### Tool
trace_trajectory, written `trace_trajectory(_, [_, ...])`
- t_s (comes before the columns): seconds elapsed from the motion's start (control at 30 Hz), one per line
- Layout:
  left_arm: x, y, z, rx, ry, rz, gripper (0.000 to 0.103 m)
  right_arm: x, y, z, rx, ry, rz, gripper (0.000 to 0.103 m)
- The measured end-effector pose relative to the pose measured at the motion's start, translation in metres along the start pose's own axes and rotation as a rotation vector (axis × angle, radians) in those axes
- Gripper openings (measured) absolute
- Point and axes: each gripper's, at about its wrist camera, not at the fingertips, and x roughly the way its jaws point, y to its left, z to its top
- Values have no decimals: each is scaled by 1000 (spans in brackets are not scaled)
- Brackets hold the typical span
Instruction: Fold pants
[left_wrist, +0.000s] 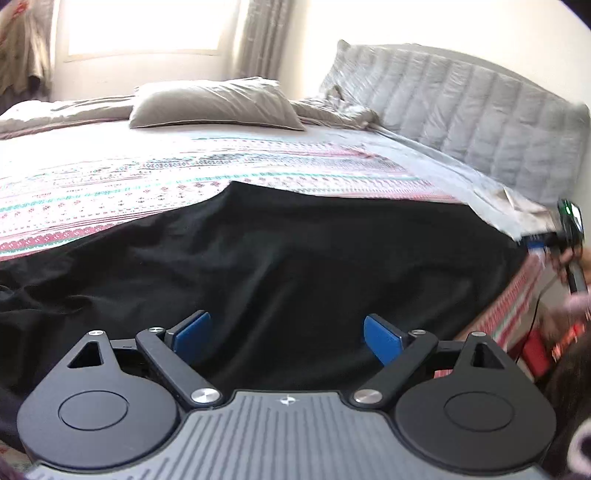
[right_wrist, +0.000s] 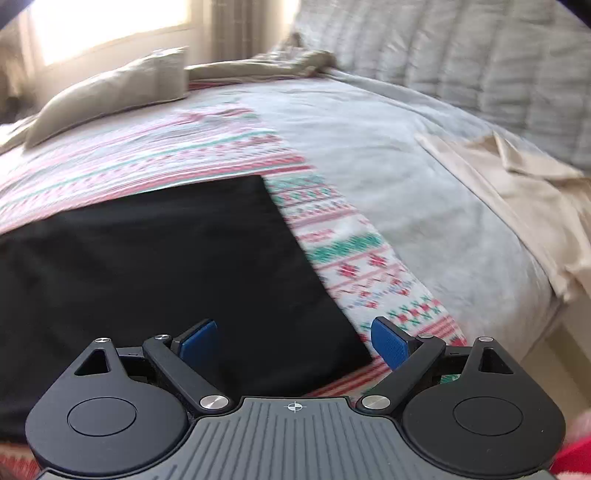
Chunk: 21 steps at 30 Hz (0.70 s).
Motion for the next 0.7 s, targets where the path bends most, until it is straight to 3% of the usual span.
trace_trajectory(0.1, [14,-9,4,-13,14,31,92,6,-11,0,46,23,11,87])
trace_trajectory(0.2, [24,-13,7,-17,32,53,92,8,-6,-2,24,30,13,78])
trace_trajectory(0.3, [32,-15,12,-46,40,61,92,7,-2,-1,25,40,54,49])
trace_trajectory(0.37, [35,-13,15,-83,37,63,92,6,-1,0,47,43,95,16])
trace_trajectory(0.4, [36,-12,17,-105,35,63,92,5,-1,2,64,44,109,10])
trace_trajectory(0.5, [39,-9,20,-176,30,48,91,-4,10,8,100,16,165,7])
trace_trajectory(0.7, [49,-4,24,-319,41,-5,81,-35,81,27,-14,-73,280,7])
